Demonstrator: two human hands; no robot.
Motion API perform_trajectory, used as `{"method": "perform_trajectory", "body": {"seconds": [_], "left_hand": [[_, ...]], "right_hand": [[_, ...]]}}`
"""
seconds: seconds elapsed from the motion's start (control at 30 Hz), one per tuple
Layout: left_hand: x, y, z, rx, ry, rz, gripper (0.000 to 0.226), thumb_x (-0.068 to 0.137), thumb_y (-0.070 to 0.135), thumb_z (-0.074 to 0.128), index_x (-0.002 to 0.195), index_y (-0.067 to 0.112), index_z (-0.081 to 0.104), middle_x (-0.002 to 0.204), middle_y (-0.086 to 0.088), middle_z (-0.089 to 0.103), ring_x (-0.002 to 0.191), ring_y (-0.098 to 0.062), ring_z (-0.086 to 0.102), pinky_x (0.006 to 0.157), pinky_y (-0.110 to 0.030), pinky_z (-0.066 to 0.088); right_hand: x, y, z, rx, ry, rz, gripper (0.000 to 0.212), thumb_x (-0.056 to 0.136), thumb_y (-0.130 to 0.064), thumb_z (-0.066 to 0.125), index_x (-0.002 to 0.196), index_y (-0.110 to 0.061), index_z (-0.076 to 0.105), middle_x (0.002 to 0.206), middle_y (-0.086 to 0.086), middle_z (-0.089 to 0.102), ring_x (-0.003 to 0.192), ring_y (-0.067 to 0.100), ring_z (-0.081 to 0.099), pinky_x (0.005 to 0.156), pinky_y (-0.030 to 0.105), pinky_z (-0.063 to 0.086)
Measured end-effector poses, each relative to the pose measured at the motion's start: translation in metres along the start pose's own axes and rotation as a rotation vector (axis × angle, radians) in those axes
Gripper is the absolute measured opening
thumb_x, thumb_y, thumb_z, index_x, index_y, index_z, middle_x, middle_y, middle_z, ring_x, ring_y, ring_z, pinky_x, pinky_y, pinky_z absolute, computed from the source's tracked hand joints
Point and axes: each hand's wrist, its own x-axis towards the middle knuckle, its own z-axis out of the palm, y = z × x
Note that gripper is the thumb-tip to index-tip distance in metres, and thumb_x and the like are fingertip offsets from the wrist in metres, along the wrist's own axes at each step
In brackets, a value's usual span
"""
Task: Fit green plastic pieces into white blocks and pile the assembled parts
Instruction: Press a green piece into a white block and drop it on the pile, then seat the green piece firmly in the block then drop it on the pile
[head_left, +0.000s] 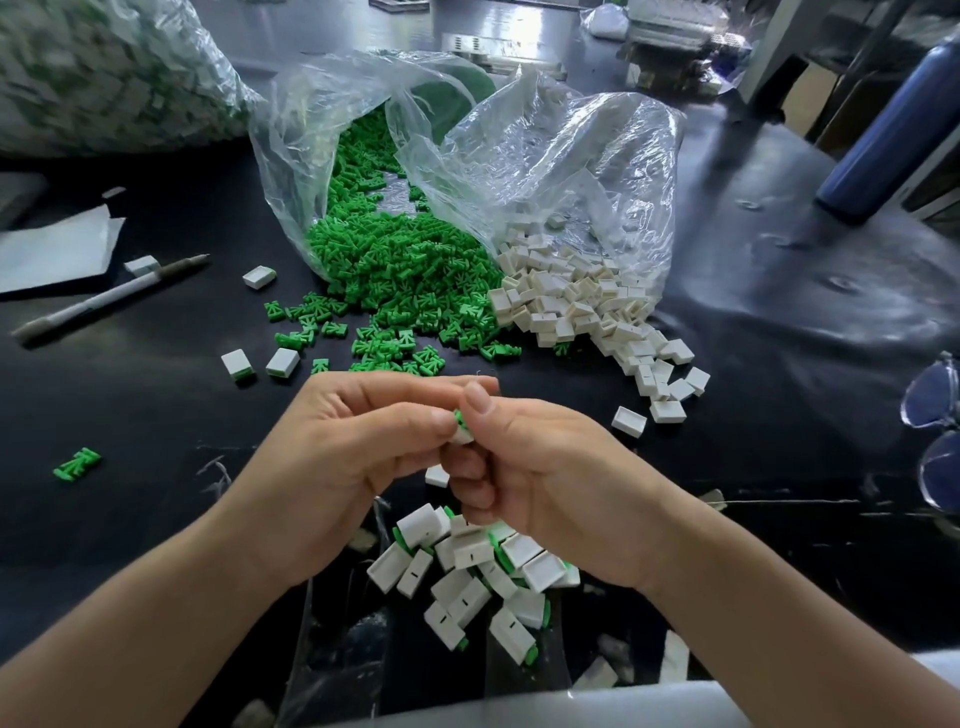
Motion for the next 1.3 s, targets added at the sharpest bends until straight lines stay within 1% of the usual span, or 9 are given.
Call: {"method": "perform_trajectory", "body": {"seconds": [0.1,0.17,0.37,0.5,0.63,0.8,1.07,1.17,1.3], "left_hand": [[0.000,0.000,0.000,0.006,0.010,0.019,0.041,0.055,0.016,0.069,0.093,0.001,0.072,0.087,-0.022,0.070,0.068,-0.030,0.066,0.062,-0.032,0.056],[0.001,-0.001,0.001,0.024,0.038,0.030,0.042,0.054,0.008,0.072,0.096,0.008,0.072,0.093,-0.016,0.072,0.077,-0.027,0.069,0.065,-0.027,0.056],[0.001,-0.004,0.002,0.023,0.068,0.035,0.064,0.052,0.014,0.073,0.115,0.012,0.060,0.095,-0.014,0.073,0.079,-0.026,0.071,0.064,-0.024,0.055],[0.002,-0.006,0.004,0.004,0.094,0.064,0.062,0.062,0.002,0.064,0.121,0.016,0.052,0.094,-0.010,0.073,0.083,-0.023,0.071,0.066,-0.024,0.055],[0.002,-0.009,0.006,-0.045,0.105,0.074,0.060,0.065,0.001,0.057,0.123,0.015,0.050,0.094,-0.011,0.073,0.085,-0.022,0.071,0.068,-0.024,0.056],[0.001,-0.010,0.008,-0.075,0.111,0.085,0.060,0.065,0.000,0.057,0.123,0.014,0.050,0.096,-0.011,0.073,0.086,-0.022,0.071,0.067,-0.024,0.055],[0.002,-0.010,0.007,-0.075,0.123,0.063,0.060,0.065,0.003,0.057,0.124,0.015,0.050,0.095,-0.013,0.073,0.079,-0.024,0.071,0.063,-0.023,0.055],[0.001,-0.008,0.008,-0.020,0.088,0.098,0.038,0.066,0.008,0.063,0.103,0.014,0.068,0.087,-0.019,0.072,0.071,-0.026,0.070,0.060,-0.024,0.055],[0.000,-0.005,0.010,0.099,0.069,0.144,0.015,0.067,0.017,0.073,0.082,0.017,0.076,0.079,-0.015,0.073,0.071,-0.022,0.071,0.062,-0.021,0.054]], "right_hand": [[0.001,0.003,-0.002,-0.056,0.035,-0.032,0.053,0.086,-0.045,0.047,0.098,0.007,0.051,0.063,-0.004,0.038,0.058,0.008,0.036,0.054,0.016,0.034],[0.001,0.004,-0.002,-0.088,0.054,-0.061,0.037,0.085,-0.041,0.045,0.086,-0.004,0.050,0.062,-0.007,0.040,0.056,0.005,0.038,0.054,0.016,0.035],[0.005,0.010,-0.005,-0.189,0.057,-0.076,0.061,0.082,-0.041,0.040,0.108,0.014,0.050,0.061,-0.012,0.040,0.055,0.002,0.038,0.056,0.016,0.035],[0.006,0.012,-0.001,-0.266,0.132,-0.120,0.029,0.081,-0.044,0.038,0.083,-0.022,0.057,0.064,-0.008,0.040,0.057,0.006,0.036,0.060,0.023,0.032],[0.005,0.013,0.001,-0.396,0.187,-0.160,0.022,0.090,-0.041,0.037,0.079,-0.029,0.053,0.055,-0.026,0.050,0.056,-0.006,0.045,0.064,0.020,0.030],[0.003,0.011,0.001,-0.478,0.206,-0.176,0.024,0.098,-0.026,0.036,0.080,-0.028,0.051,0.056,-0.030,0.051,0.057,-0.011,0.046,0.063,0.016,0.031],[0.002,0.007,0.003,-0.457,0.155,-0.224,0.030,0.091,-0.039,0.031,0.091,-0.023,0.056,0.059,-0.030,0.053,0.062,-0.011,0.050,0.062,0.008,0.037],[0.003,0.009,-0.001,-0.446,0.183,-0.220,0.054,0.087,-0.047,0.031,0.079,0.001,0.056,0.059,-0.011,0.042,0.057,0.004,0.038,0.056,0.021,0.033],[0.005,0.008,-0.005,-0.547,0.274,-0.202,0.062,0.077,-0.061,0.029,0.059,-0.006,0.051,0.054,-0.004,0.043,0.052,0.008,0.038,0.053,0.023,0.033]]}}
